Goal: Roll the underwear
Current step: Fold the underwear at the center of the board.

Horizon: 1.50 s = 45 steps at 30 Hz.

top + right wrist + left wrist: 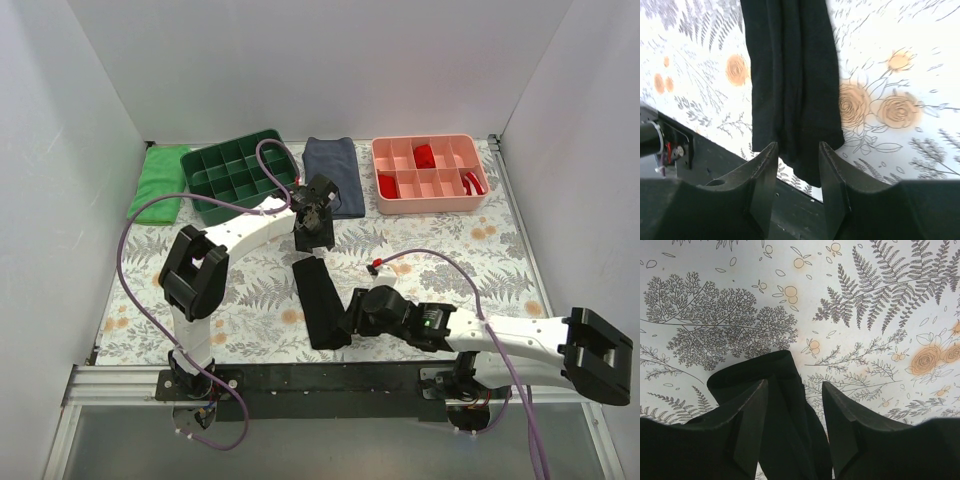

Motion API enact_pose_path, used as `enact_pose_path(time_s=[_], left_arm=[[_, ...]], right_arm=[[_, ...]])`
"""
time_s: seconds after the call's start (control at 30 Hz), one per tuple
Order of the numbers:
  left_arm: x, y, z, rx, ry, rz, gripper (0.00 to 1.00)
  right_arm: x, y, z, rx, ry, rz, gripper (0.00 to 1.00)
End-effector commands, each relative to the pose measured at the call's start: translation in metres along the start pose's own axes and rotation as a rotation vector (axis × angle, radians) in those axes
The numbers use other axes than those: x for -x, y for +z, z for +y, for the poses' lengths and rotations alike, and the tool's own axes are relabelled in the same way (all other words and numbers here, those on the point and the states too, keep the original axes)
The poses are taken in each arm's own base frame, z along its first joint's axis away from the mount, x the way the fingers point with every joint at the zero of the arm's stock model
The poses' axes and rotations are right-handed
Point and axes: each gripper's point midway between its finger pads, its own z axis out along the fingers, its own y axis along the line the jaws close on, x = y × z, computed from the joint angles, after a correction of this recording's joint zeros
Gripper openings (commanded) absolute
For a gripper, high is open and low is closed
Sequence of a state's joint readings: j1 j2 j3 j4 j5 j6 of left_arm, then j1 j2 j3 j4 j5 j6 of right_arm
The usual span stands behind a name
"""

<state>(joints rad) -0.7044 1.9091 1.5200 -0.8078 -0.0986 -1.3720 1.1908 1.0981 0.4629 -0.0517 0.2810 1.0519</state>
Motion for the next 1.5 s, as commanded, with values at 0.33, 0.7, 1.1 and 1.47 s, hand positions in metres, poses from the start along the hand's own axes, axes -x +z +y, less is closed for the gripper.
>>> enact_pose_path(time_s=[0.33,0.7,1.1,1.47], left_arm=[[0.005,-0.058,-0.003,-0.135,-0.029,-0.111,0.43],[-0.031,-0.031,-0.021,-0.304,-0.012,0.012,0.0],[-0.041,-0.01,-0.023,-0.335,0.007,0.035,0.0],[-0.043,0.009,-0.025,-0.354,0.033,0.02,0.0]], right_arm=[[0.027,-0.004,0.072,0.186,-0.186,-0.034,0.01],[0.008,0.012,0.047,0.111,-0.156,0.035,0.01],[-0.005,0.022,0.008,0.031,-0.085,0.094,0.01],[-0.015,0.027,-0.015,-0.027,-0.007,0.154,0.01]])
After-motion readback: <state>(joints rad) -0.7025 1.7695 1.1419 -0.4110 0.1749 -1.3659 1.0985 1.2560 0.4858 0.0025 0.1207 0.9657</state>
